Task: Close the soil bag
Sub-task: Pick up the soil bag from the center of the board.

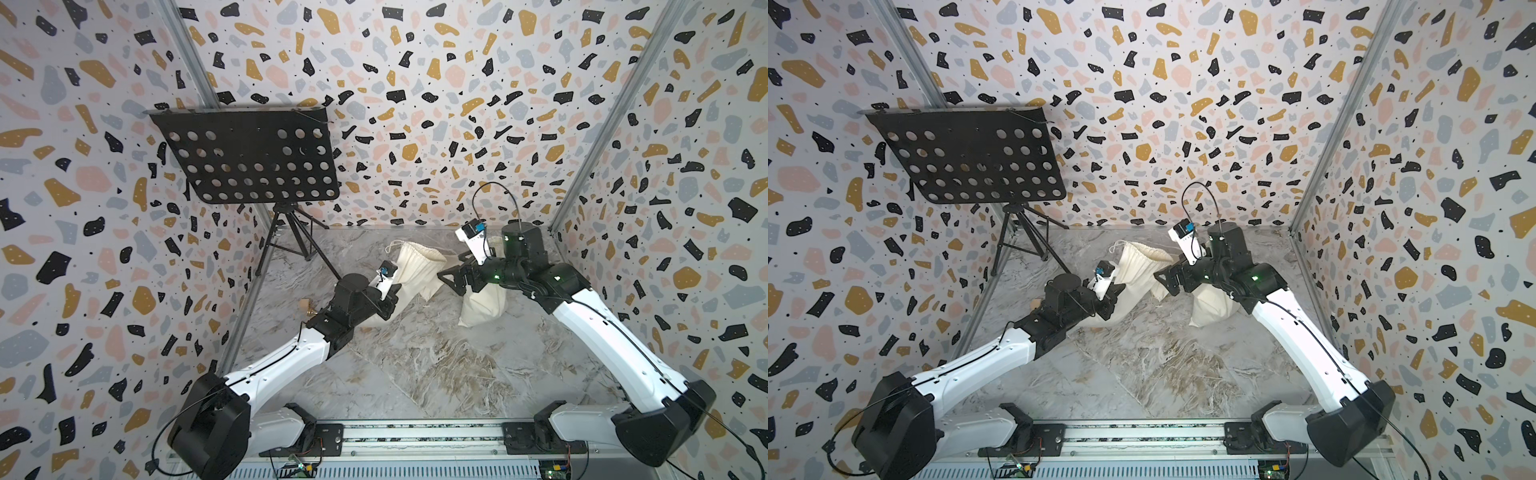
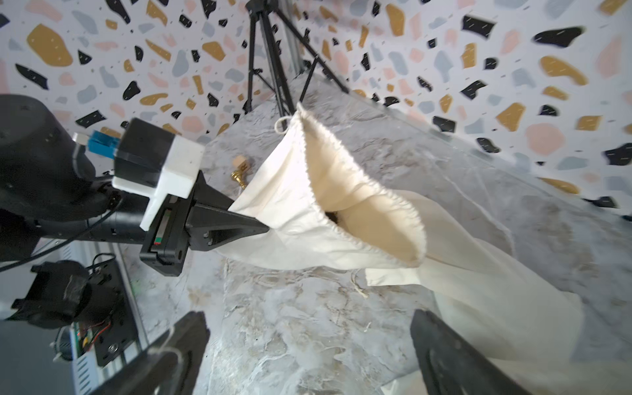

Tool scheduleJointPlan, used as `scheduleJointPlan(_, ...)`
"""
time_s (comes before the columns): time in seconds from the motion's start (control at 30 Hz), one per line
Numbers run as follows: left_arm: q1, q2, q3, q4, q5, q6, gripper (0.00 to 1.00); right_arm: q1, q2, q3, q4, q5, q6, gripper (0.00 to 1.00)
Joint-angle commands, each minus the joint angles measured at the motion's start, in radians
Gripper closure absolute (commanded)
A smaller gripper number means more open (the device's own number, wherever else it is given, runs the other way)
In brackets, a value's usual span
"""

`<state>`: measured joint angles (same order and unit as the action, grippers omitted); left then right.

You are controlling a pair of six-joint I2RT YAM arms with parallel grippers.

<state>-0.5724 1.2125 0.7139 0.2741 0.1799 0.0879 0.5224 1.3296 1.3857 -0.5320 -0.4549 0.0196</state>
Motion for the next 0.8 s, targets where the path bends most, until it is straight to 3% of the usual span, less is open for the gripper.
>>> scheduleJointPlan(0.0, -0.004, -0.052, -0.03, 0.174, 0.038, 0.042, 1.0, 0.004, 0.055, 0.071, -0.042, -0.124, -0.077, 0.0)
scheduleJointPlan(0.33, -0.004, -0.101, -0.068, 0.188, 0.099, 0.078, 1.0, -0.007, 0.235, 0.175, -0.04, -0.127, -0.305, 0.0)
scheduleJointPlan(0.47, -0.004, -0.119, -0.075, 0.191, 0.109, 0.086, 1.0, -0.028, 0.262, 0.17, -0.007, -0.137, -0.311, 0.0)
scheduleJointPlan(0.6, -0.004, -0.134, -0.08, 0.178, 0.102, 0.098, 1.0, -0.075, 0.235, 0.156, 0.036, -0.068, -0.28, 0.0)
scheduleJointPlan(0.77, -0.004, -0.143, -0.081, 0.184, 0.11, 0.104, 1.0, -0.105, 0.193, 0.11, 0.1, -0.129, -0.273, 0.0)
